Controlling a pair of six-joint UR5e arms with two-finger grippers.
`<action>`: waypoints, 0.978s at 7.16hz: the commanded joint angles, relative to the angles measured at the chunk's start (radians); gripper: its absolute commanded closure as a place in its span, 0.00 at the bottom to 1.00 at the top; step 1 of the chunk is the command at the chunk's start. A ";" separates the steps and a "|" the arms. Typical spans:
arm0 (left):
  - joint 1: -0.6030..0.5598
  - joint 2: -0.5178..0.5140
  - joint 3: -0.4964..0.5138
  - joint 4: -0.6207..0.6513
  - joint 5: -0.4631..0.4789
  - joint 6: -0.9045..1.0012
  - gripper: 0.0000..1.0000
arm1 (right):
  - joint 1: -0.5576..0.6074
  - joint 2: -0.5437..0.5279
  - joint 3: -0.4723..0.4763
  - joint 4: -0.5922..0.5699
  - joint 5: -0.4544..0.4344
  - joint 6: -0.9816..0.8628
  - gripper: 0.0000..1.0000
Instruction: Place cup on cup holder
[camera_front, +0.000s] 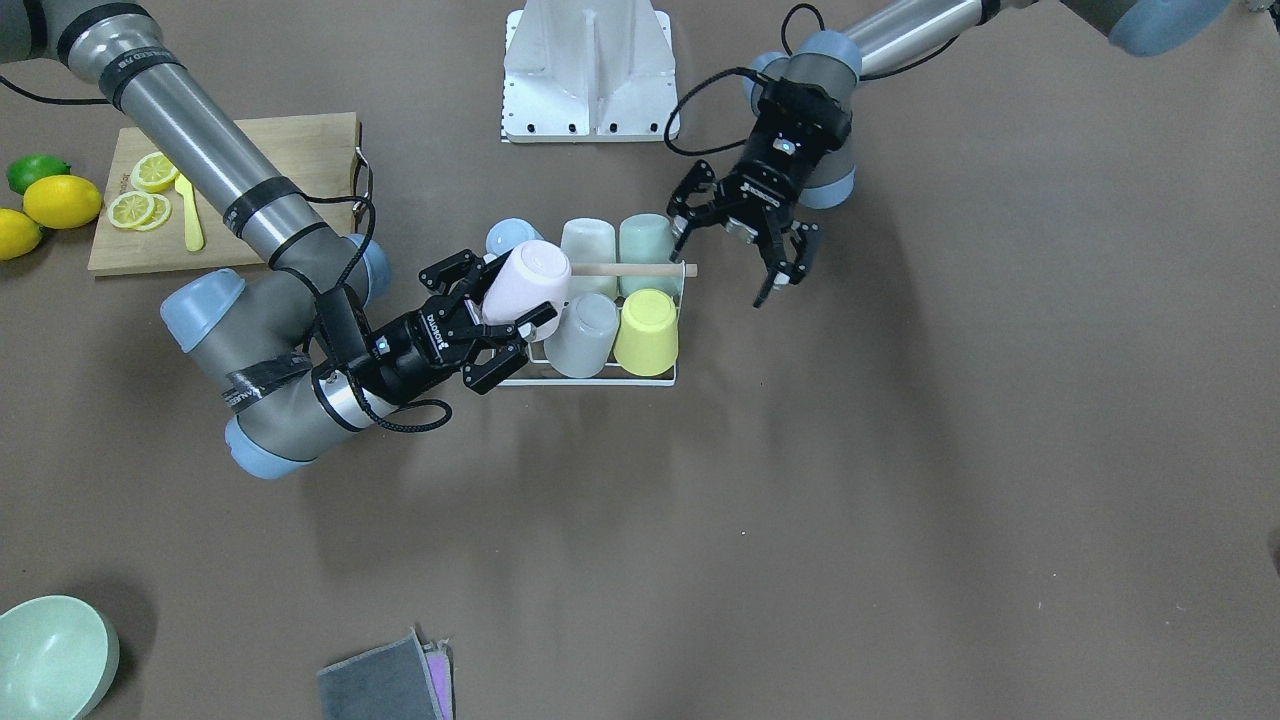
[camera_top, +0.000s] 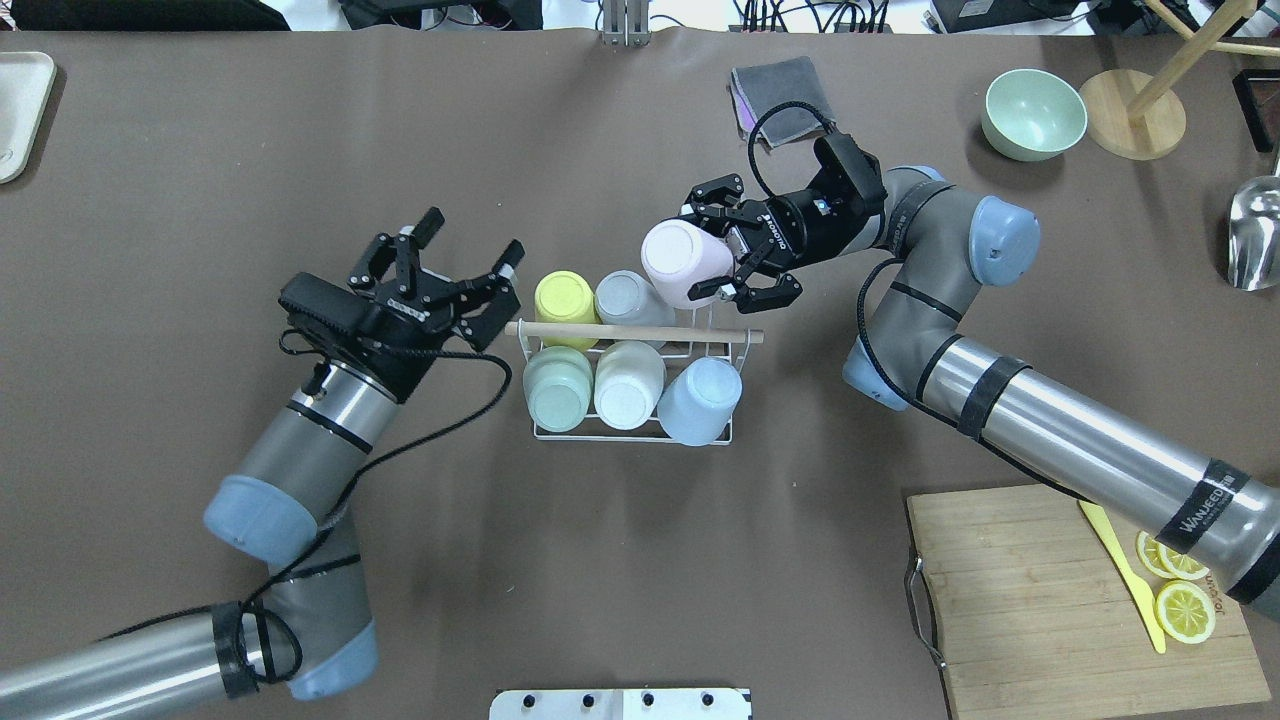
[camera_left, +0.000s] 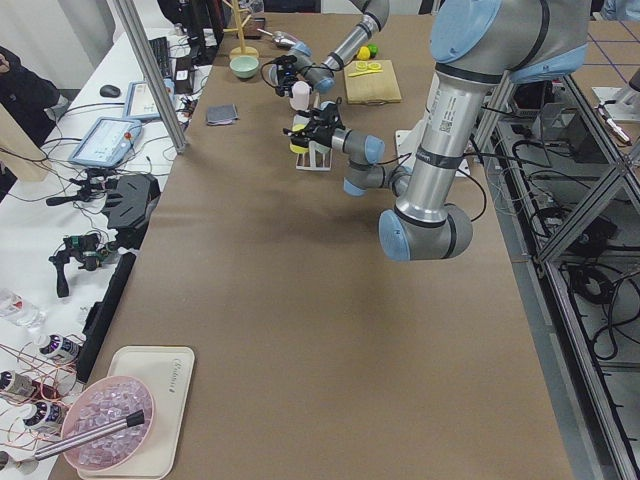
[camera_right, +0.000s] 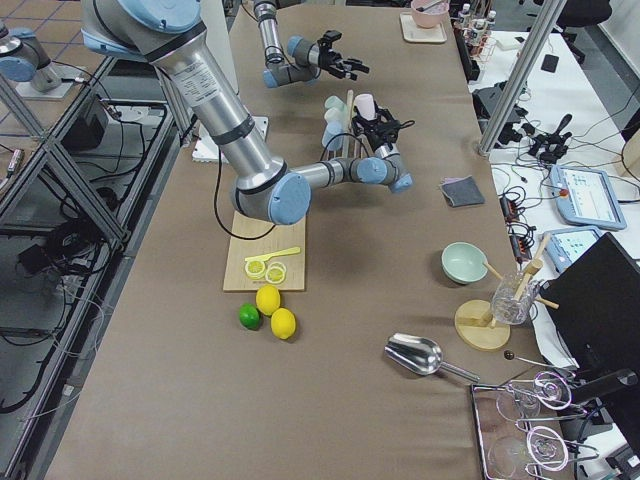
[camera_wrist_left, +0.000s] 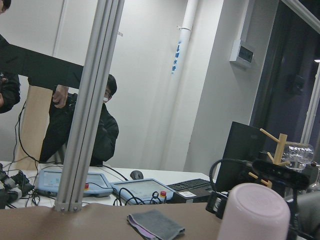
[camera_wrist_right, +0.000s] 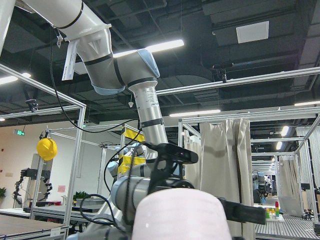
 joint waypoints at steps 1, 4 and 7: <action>-0.197 0.016 0.141 0.085 -0.083 -0.095 0.03 | 0.010 -0.005 0.003 0.002 -0.013 0.001 0.64; -0.368 0.038 0.146 0.430 -0.348 -0.288 0.03 | 0.008 -0.011 0.002 0.001 -0.010 0.001 0.25; -0.588 0.112 0.100 0.681 -0.912 -0.296 0.03 | 0.019 -0.007 0.003 -0.005 0.001 0.011 0.00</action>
